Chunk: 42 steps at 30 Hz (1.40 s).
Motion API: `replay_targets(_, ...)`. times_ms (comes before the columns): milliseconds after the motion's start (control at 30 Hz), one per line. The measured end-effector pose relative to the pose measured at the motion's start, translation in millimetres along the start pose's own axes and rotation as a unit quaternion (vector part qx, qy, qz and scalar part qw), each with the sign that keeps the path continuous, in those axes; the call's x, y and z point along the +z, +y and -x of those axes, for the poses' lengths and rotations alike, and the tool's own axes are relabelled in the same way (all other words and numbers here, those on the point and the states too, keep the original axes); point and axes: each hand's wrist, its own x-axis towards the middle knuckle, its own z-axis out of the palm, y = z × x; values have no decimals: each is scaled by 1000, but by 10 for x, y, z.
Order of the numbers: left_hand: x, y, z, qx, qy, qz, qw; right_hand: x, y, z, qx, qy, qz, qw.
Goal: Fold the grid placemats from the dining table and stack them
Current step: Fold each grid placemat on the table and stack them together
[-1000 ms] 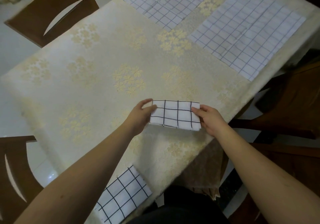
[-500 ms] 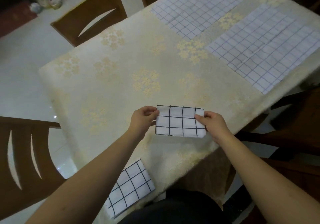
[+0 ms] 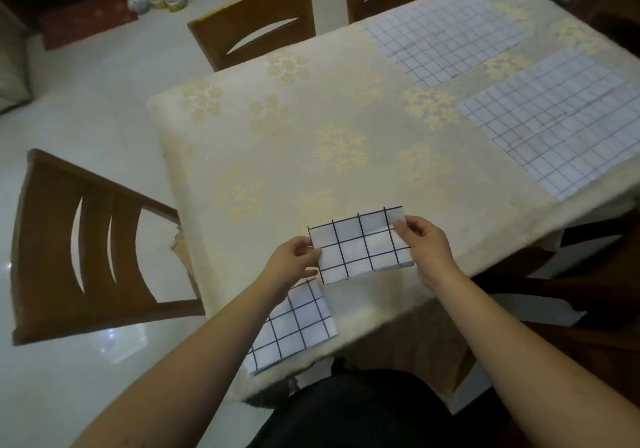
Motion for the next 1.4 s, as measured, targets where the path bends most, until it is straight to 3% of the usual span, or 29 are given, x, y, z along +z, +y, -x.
replay_targets(300,-534,-586,854,28,54,100,993,458,383,909,54,-69,52,995)
replay_targets(467,-781,-790,1145,28,88,122,988,683,530,1234,46,-68,93,992)
replay_targets(600,-878,-995,1247,-11,91,92,991,787,584,1314,27,-74,153,985)
replay_targets(900,-804,-1298,1206,-47,182,3,982,899,760,1134,6,-109,328,938)
replay_targets(1400,-713,-1357,1064,-52,267,-103,957,1100,829,899,-15,-122,376,918)
